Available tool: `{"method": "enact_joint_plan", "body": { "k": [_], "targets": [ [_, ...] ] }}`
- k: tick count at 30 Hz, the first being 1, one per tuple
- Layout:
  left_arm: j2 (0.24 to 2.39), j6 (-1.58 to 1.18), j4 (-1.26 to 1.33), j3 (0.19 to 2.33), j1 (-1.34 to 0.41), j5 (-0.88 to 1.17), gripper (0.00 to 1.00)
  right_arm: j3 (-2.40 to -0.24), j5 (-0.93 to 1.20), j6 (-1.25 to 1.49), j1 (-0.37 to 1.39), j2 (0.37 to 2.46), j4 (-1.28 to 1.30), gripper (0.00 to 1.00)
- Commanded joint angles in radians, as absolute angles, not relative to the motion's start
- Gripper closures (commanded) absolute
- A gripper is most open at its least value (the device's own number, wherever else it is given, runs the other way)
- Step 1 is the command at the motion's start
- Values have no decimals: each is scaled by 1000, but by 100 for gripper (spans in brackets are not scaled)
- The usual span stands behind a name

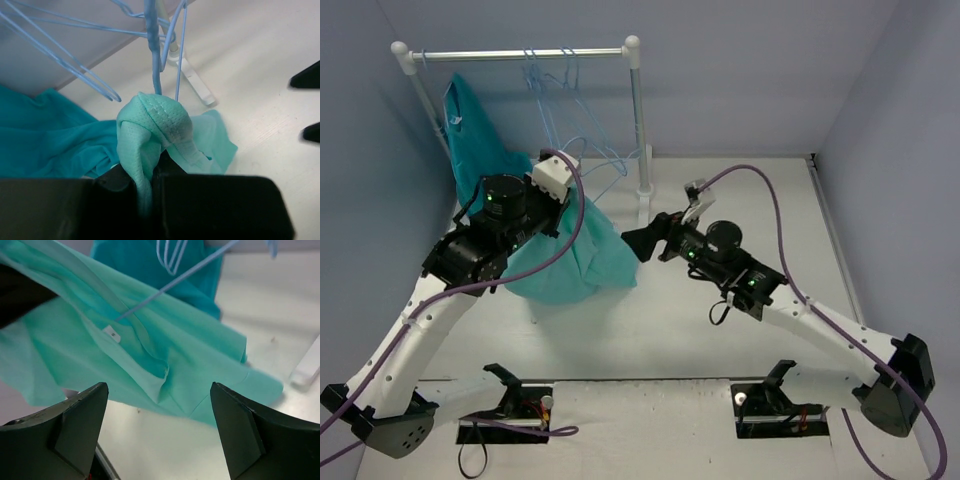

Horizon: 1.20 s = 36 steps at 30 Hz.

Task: Place the t-shirt on the hanger

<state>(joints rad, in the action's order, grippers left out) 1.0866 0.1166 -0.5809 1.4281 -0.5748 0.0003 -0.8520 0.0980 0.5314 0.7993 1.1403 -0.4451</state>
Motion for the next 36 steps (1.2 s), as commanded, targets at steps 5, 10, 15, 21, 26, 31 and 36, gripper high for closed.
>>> {"method": "enact_joint_plan", "body": {
  "k": [5,10,15,21,26,31,36],
  "targets": [
    [1063,164,-456,1452,-607,-32,100,-894,4,689,860,1273,-524,25],
    [1043,175,-458,1427,-607,60,100,-869,-18,718,861,1298,-590,39],
    [1038,178,-457,1413,-607,120,100,-876,42,741,862,1366,-643,49],
    [1031,195,-457,1416,-609,172,100,-893,132,780,863,1456,-700,49],
    [1034,202,-458,1419,-609,187,100,-894,217,803,867,1502,-746,48],
    [1032,209,-460,1411,-609,189,100,-887,259,799,876,1516,-755,48],
    [1017,210,-463,1402,-609,190,100,-861,278,779,876,1517,-756,55]
  ]
}}
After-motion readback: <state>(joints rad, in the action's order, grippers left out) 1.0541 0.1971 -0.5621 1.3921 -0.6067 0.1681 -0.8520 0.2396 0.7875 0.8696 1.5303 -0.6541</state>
